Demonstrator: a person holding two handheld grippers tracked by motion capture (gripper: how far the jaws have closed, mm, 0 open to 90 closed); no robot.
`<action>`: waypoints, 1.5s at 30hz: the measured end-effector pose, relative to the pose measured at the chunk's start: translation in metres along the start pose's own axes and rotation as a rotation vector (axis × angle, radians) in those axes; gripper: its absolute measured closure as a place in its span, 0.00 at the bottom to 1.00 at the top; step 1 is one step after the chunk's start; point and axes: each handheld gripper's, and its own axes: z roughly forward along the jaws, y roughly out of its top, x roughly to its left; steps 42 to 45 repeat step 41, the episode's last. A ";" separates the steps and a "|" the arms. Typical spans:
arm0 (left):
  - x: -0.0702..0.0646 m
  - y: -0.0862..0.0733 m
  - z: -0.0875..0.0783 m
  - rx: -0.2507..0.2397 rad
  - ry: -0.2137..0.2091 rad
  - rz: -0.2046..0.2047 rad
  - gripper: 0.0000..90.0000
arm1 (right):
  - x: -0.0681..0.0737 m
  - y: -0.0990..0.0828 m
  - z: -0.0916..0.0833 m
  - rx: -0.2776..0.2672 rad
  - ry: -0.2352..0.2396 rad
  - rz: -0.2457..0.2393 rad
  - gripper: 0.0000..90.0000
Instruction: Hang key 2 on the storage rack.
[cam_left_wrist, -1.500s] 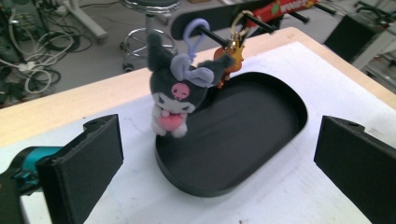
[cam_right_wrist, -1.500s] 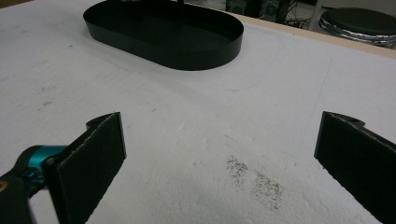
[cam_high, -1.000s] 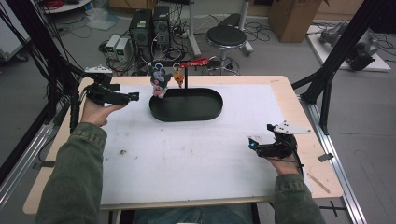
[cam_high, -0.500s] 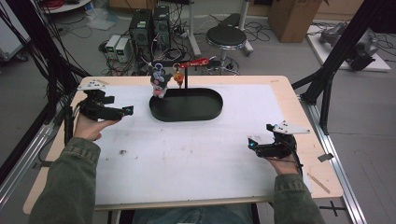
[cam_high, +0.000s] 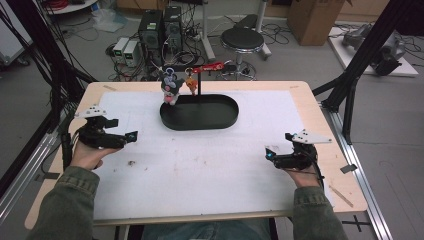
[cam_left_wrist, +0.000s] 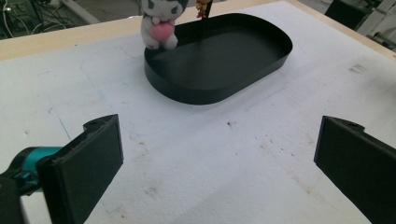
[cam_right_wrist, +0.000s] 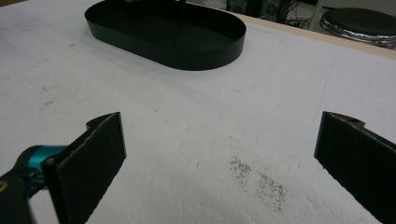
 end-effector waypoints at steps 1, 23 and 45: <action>-0.001 -0.002 -0.001 -0.002 0.001 0.003 0.02 | 0.000 0.000 0.000 0.002 0.001 -0.001 0.01; 0.000 -0.055 -0.020 0.010 0.049 -0.006 0.02 | 0.001 0.000 0.000 0.006 0.000 0.000 0.01; -0.003 -0.093 -0.028 -0.004 0.076 -0.016 0.02 | 0.001 0.000 0.001 0.012 0.002 0.002 0.01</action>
